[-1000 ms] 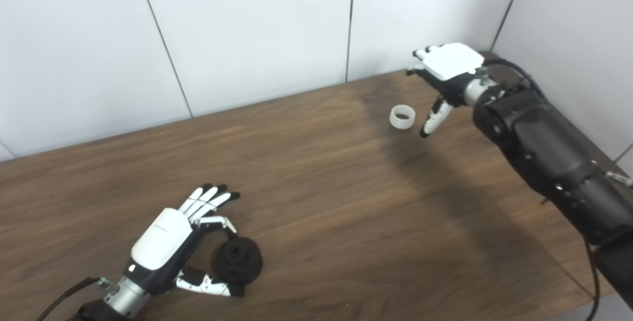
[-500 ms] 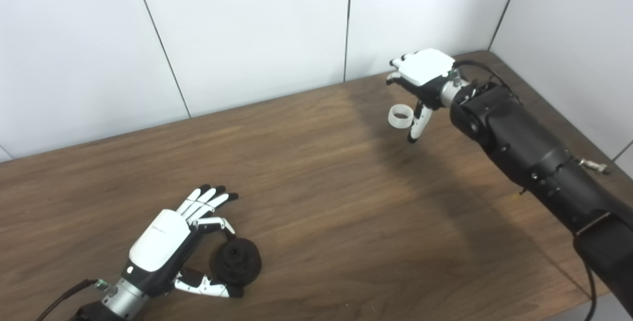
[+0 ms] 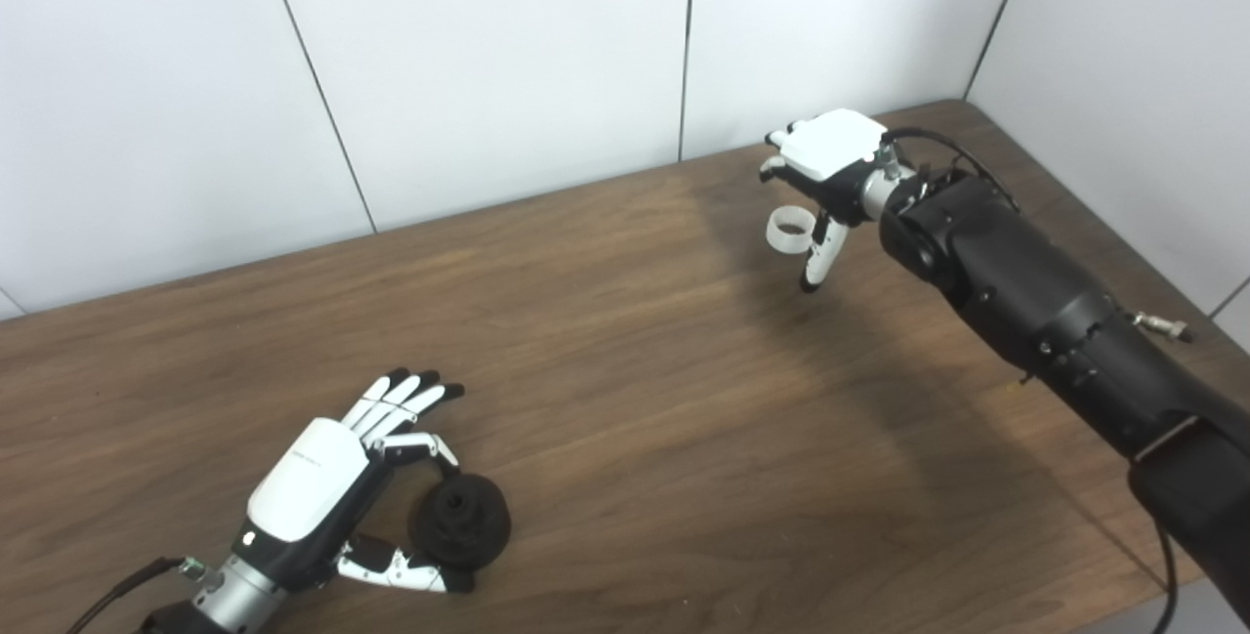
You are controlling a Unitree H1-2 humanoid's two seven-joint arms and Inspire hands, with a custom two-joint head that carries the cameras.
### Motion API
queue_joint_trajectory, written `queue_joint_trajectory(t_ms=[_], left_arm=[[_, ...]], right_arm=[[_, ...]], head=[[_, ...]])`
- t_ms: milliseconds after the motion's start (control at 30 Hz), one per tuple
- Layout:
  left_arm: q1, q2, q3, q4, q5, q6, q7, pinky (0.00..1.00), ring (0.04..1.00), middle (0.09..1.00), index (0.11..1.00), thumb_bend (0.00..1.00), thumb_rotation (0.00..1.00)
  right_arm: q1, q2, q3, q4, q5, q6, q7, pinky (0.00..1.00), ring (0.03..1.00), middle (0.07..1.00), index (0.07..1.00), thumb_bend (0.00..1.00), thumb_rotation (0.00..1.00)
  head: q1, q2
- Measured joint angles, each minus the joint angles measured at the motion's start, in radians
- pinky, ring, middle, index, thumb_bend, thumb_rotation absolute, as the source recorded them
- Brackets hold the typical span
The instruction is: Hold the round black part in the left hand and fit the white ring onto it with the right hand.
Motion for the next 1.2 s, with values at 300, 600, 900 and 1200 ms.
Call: queue_joint_trajectory(t_ms=[300, 600, 900, 1200], left_arm=[[0.007, 0.009, -0.001, -0.007, -0.007, 0.0, 0.002, 1.0, 0.972, 0.927, 0.479, 0.52, 0.05], [0.013, 0.016, -0.001, -0.017, -0.015, 0.002, 0.001, 1.0, 0.969, 0.925, 0.479, 0.52, 0.05], [0.02, 0.018, 0.001, -0.024, -0.019, 0.003, -0.003, 1.0, 0.971, 0.925, 0.479, 0.52, 0.05], [0.021, 0.022, -0.001, -0.026, -0.022, 0.003, -0.001, 1.0, 0.97, 0.924, 0.479, 0.52, 0.05]], right_arm=[[-0.001, -0.001, -0.002, 0.02, -0.001, 0.005, 0.0, 1.0, 1.0, 1.0, 0.863, 0.99, 0.36], [0.0, -0.005, -0.008, 0.042, -0.005, 0.009, 0.0, 1.0, 1.0, 1.0, 0.861, 0.98, 0.37], [0.0, -0.007, -0.013, 0.066, -0.006, 0.01, 0.0, 0.98, 1.0, 1.0, 0.859, 0.98, 0.38], [0.0, -0.006, -0.012, 0.069, -0.008, 0.011, 0.0, 1.0, 1.0, 1.0, 0.87, 0.97, 0.4]], head=[[-0.002, 0.002], [-0.003, 0.009], [0.0, 0.011], [0.005, 0.012]])
